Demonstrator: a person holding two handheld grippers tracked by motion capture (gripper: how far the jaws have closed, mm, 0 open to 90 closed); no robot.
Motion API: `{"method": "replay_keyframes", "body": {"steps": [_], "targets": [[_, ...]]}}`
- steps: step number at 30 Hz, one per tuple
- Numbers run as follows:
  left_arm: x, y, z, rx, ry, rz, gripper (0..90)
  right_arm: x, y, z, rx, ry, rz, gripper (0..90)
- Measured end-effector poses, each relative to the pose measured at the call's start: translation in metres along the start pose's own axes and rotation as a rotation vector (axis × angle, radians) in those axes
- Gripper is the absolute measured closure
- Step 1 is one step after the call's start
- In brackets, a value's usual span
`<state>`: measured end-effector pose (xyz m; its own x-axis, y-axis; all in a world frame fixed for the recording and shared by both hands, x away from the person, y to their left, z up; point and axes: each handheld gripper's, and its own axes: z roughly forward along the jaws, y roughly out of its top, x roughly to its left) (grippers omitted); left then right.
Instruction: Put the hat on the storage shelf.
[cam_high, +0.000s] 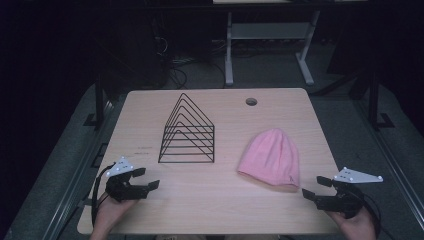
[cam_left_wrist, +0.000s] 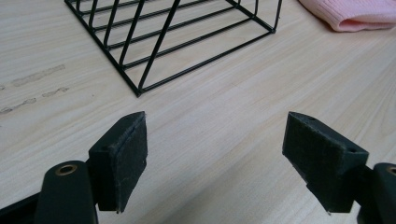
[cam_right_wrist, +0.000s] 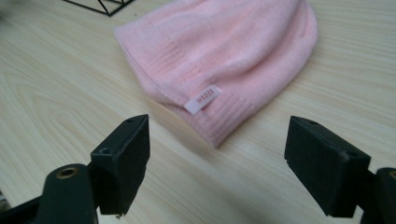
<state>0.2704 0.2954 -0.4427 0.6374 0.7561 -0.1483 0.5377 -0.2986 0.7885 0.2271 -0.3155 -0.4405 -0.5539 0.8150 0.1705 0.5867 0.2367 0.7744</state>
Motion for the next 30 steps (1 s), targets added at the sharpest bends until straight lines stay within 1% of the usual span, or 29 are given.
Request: {"method": "replay_keyframes", "body": {"steps": [1,5,8,11,12,15,18,21,23,24,27,30], "targets": [[0.0,0.0,0.0,-0.003,0.0,-0.004,21.6,0.001,0.001,0.0,-0.003,0.008,0.008,21.7],[0.0,-0.001,0.0,0.001,-0.003,-0.004,21.3,0.001,0.004,-0.001,-0.012,0.022,0.01,21.2],[0.0,-0.001,0.0,-0.001,-0.005,-0.007,21.1,0.001,0.012,0.0,-0.008,0.032,0.005,20.9],[0.001,-0.001,0.0,0.001,-0.005,-0.003,21.0,0.0,0.019,0.0,-0.01,0.031,-0.002,20.6],[0.001,-0.002,0.0,0.003,-0.007,-0.008,21.0,-0.001,0.021,0.001,-0.006,0.038,0.006,20.2],[0.001,-0.002,-0.001,0.005,-0.004,-0.007,20.8,-0.004,0.029,0.006,0.003,0.043,0.0,20.1],[0.001,-0.003,-0.003,-0.003,0.0,-0.016,20.7,-0.006,0.037,0.011,0.015,0.055,0.002,20.0],[0.002,-0.003,-0.003,-0.003,0.002,-0.017,20.6,-0.008,0.045,0.017,0.026,0.072,-0.005,20.0],[0.002,-0.003,-0.003,-0.002,0.003,-0.017,20.5,-0.01,0.049,0.02,0.03,0.074,-0.006,19.9],[0.002,-0.003,-0.003,-0.003,0.003,-0.018,20.4,-0.011,0.052,0.021,0.039,0.079,0.0,20.0],[0.002,-0.003,-0.004,-0.005,0.003,-0.02,20.4,-0.013,0.058,0.026,0.052,0.084,-0.018,20.0],[0.002,-0.003,-0.004,-0.005,0.005,-0.019,20.2,-0.015,0.064,0.028,0.064,0.092,-0.018,19.9]]}}
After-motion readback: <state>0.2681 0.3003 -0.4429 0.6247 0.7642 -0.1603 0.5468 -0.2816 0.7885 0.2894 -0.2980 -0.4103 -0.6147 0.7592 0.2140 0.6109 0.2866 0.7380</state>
